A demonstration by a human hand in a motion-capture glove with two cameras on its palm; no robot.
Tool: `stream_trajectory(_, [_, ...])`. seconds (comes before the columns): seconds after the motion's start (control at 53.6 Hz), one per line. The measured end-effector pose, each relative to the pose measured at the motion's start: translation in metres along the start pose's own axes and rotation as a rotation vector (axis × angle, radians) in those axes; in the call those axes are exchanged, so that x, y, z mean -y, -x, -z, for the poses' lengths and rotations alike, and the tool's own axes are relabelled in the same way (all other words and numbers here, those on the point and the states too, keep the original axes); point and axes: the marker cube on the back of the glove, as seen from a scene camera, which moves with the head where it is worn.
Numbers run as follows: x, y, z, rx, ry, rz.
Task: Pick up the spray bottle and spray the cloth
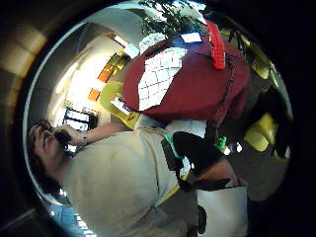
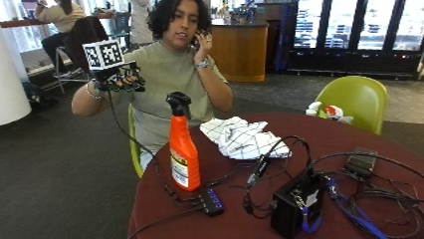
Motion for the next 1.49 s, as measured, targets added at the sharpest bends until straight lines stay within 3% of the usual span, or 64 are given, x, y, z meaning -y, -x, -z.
stream_trajectory(1.157, [0.014,-0.001,-0.008,0.043,-0.005,-0.039])
stream_trajectory(1.306, [0.042,-0.007,-0.019,0.208,-0.049,-0.064])
stream_trajectory(1.493, [0.078,-0.015,-0.04,0.628,-0.126,-0.106])
